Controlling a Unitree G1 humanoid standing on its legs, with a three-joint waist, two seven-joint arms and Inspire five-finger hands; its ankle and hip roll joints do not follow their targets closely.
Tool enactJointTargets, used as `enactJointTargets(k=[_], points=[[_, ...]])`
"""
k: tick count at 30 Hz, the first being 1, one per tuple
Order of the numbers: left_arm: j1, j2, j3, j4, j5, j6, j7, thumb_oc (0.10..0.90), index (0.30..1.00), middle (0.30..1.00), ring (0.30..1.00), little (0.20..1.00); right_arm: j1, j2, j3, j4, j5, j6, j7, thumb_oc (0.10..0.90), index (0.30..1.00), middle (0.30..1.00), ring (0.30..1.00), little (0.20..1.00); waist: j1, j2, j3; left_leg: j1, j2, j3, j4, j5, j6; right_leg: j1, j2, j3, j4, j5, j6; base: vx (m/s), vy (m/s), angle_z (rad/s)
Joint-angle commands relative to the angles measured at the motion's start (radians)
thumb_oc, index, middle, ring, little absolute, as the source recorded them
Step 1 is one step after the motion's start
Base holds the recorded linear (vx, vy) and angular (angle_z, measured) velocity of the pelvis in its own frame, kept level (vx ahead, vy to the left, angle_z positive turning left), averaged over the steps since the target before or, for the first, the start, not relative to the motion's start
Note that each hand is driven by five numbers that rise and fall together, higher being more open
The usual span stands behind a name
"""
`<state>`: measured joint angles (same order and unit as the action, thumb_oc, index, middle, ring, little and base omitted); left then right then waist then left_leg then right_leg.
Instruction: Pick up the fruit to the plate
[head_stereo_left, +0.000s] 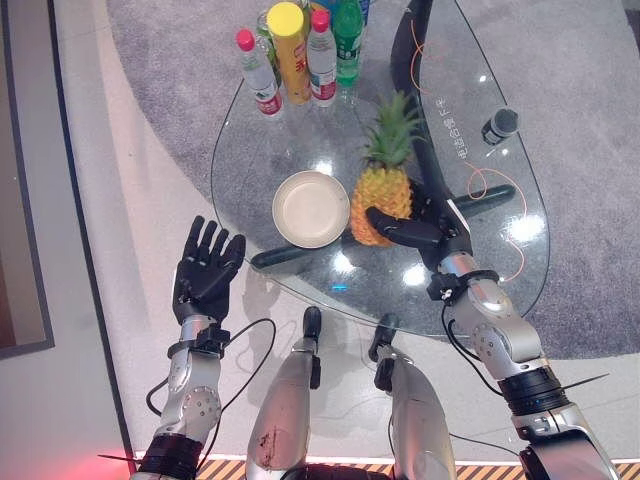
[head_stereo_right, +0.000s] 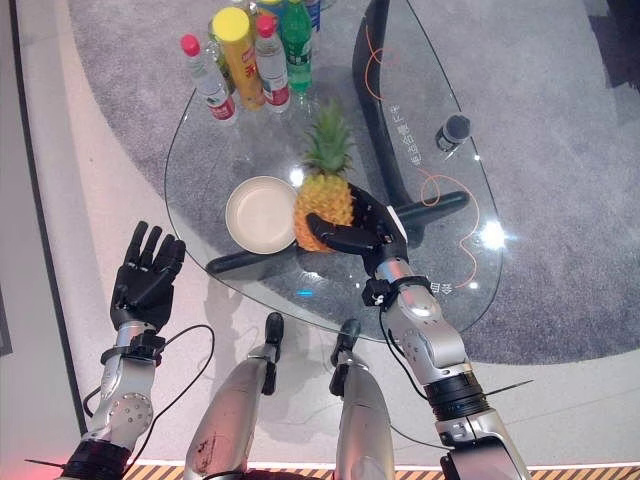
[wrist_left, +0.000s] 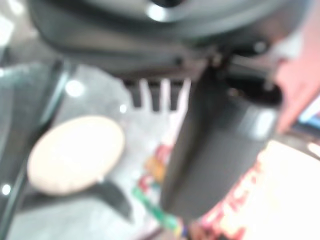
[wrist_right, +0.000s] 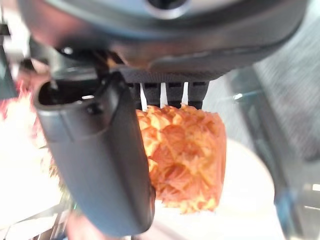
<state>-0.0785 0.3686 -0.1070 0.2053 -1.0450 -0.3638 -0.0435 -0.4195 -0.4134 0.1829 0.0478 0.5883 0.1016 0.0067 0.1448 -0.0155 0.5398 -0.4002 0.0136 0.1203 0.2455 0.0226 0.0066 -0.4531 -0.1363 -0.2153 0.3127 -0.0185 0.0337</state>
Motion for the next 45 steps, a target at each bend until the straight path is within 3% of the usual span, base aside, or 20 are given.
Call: enactJointTargets(k=[1,11,18,24,31,45], points=[[-0.027,0.097,0.004,-0.214,0.040,-0.008,-0.095,0.800,0.900,0.900,0.900,0.900,-0.072,-0.068,-0.002,-0.241,-0.029,-0.149,0.142,0.100,0.300,0.300,0.300,0.200,-0.001,0.017,-0.020,0.043,-0.068,0.003,0.047,-0.098,0.038,0.072,0.019,-0.089,0.077,-0.048,0.035,-0.01,-0.039,0.02],[-0.092,0.193,-0.115,-0.318,0.157,0.088,-0.184,0.800,0.900,0.900,0.900,0.900,-0.065,-0.128,0.062,-0.281,-0.078,-0.181,0.221,0.100,0.300,0.300,0.300,0.200,-0.007,0.019,-0.020,0.019,-0.084,-0.011,0.067,-0.101,0.046,0.060,0.018,-0.090,0.076,-0.036,0.040,0.00,-0.002,0.05],[-0.107,0.242,-0.143,-0.339,0.087,0.095,-0.236,0.800,0.900,0.900,0.900,0.900,-0.053,-0.192,0.129,-0.303,-0.133,-0.181,0.279,0.100,0.300,0.300,0.300,0.200,-0.012,0.023,-0.020,0.005,-0.094,-0.018,0.072,-0.097,0.046,0.050,0.020,-0.075,0.068,-0.029,0.042,0.00,0.002,0.01],[-0.113,0.238,-0.166,-0.346,0.055,0.091,-0.274,0.800,0.900,0.900,0.900,0.900,-0.068,-0.202,0.182,-0.308,-0.176,-0.190,0.324,0.100,0.300,0.300,0.300,0.200,-0.010,0.023,-0.020,-0.004,-0.104,-0.028,0.072,-0.093,0.047,0.041,0.026,-0.067,0.064,-0.025,0.042,0.00,0.004,0.05],[-0.111,0.226,-0.166,-0.377,0.035,0.065,-0.290,0.800,0.900,0.900,0.900,0.900,-0.079,-0.225,0.261,-0.343,-0.244,-0.144,0.437,0.100,0.300,0.300,0.300,0.200,0.000,0.023,-0.020,-0.008,-0.112,-0.032,0.070,-0.086,0.047,0.041,0.026,-0.066,0.057,-0.020,0.040,0.00,-0.003,0.01],[-0.087,0.147,-0.143,-0.416,-0.116,0.048,-0.359,0.800,0.900,0.900,0.900,0.900,-0.109,-0.211,0.360,-0.342,-0.311,-0.095,0.539,0.100,0.300,0.300,0.300,0.200,0.025,0.012,-0.020,-0.022,-0.121,-0.053,0.070,-0.080,0.048,0.030,0.034,-0.065,0.058,-0.017,0.039,0.00,-0.001,0.00]])
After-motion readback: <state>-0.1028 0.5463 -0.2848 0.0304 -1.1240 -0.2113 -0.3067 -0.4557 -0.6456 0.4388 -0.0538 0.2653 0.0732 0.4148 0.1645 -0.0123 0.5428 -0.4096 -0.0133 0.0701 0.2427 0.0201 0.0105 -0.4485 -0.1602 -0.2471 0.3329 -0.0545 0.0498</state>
